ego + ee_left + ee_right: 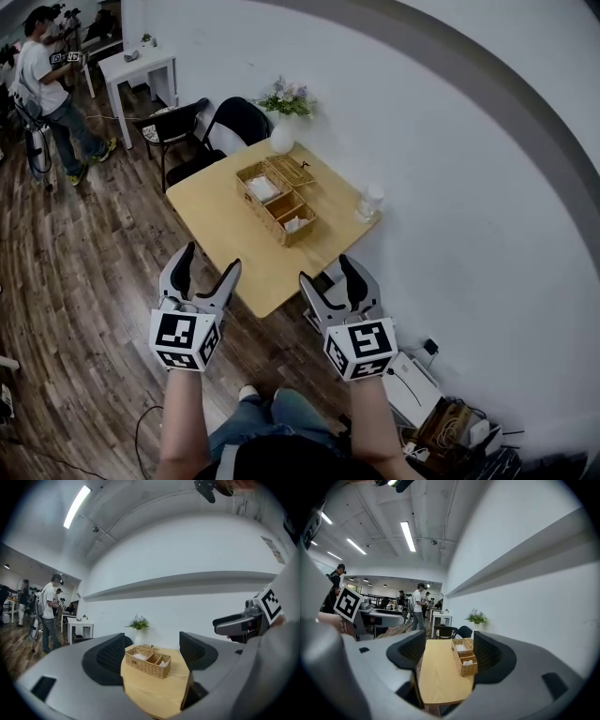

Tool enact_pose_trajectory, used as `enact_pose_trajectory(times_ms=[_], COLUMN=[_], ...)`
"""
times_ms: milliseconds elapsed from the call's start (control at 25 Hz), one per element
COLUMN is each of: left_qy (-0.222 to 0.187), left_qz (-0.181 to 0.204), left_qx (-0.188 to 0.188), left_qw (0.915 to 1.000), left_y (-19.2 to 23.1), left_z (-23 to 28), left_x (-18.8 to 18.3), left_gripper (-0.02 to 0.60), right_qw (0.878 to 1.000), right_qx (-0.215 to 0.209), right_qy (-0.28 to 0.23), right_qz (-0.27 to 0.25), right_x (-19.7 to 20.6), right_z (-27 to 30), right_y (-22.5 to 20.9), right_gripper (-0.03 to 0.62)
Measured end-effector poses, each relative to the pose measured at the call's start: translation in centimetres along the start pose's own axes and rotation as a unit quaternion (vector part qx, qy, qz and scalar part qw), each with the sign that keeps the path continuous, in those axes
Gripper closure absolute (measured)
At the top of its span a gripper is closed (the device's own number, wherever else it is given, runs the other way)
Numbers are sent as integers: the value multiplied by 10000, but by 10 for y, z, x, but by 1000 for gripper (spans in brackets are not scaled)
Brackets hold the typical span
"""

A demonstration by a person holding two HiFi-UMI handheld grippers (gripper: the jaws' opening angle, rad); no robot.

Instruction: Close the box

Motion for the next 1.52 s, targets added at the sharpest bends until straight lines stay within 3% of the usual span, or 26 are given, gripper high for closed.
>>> enact_pose_trajectory(times_ms=[440, 720, 1200, 1520], left_qy=[193, 143, 371, 593], left_qz=[79, 194, 217, 192], left_qx=[-156, -156, -279, -351], left_qw=[9997, 9996, 9987, 9974], left_y=[25, 46, 77, 94], left_z=[65, 134, 250, 289], left_x=[29, 34, 62, 86], left_gripper=[213, 213, 213, 213], right_qw=[9983, 9964, 9878, 9709], right_qx=[5, 12, 54, 53], right_qy=[43, 55, 676, 1191], right_qz=[589, 847, 1403, 2076], right_x=[30, 45, 108, 163], right_z=[71, 135, 252, 312], right_y=[-56, -99, -195, -236], right_gripper=[266, 266, 266, 266])
Point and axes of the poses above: the fingertips, and each gripper's own axes: z forward along the fingers, y to its left, x out of its underside, the point moved 6 cm from there along -z, backward along the fingers, and after that the axes turned 12 degrees about -y, right-handed, at the moved point
